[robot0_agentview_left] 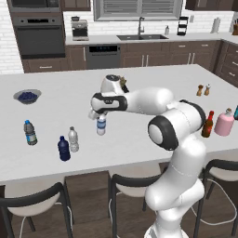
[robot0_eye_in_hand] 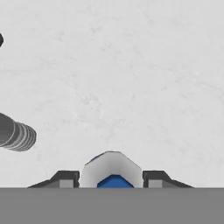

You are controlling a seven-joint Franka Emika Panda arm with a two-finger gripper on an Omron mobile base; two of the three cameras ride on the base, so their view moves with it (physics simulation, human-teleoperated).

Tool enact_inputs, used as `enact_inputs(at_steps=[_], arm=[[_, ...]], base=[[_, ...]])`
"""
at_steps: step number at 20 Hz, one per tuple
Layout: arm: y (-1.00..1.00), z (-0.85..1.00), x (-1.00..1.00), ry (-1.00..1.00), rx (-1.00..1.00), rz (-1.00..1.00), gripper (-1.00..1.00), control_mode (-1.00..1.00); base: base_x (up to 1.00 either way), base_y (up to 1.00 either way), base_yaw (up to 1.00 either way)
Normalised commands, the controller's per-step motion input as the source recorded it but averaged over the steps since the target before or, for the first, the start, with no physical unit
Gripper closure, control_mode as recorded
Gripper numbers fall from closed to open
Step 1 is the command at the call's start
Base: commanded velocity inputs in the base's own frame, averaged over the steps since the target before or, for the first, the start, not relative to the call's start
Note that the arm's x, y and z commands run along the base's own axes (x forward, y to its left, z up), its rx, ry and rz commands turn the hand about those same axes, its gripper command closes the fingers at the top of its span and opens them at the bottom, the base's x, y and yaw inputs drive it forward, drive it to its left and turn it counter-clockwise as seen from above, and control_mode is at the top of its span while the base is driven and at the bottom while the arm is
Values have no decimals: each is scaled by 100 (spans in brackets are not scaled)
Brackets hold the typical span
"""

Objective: Move the plastic bottles in the middle to the plastics group, and the glass bottles in the middle to the glass group.

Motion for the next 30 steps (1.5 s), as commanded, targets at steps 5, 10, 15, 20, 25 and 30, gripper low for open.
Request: enact_inputs(at_steps=[5, 10, 15, 20, 25, 30], arm=[[59, 0, -27, 0, 0, 23, 100, -100], [26, -1, -64, -4, 0, 21, 100, -100], [8, -21, -31, -5, 0, 15, 100, -100], [13, -18, -6, -10, 0, 11, 100, -100], [46, 0, 0, -2, -2, 4, 100, -100], [9, 0, -21, 0, -2, 1, 100, -100]], base=[[0, 0, 0], [0, 0, 0], [0, 0, 0], [0, 0, 0], [0, 0, 0], [0, 0, 0]])
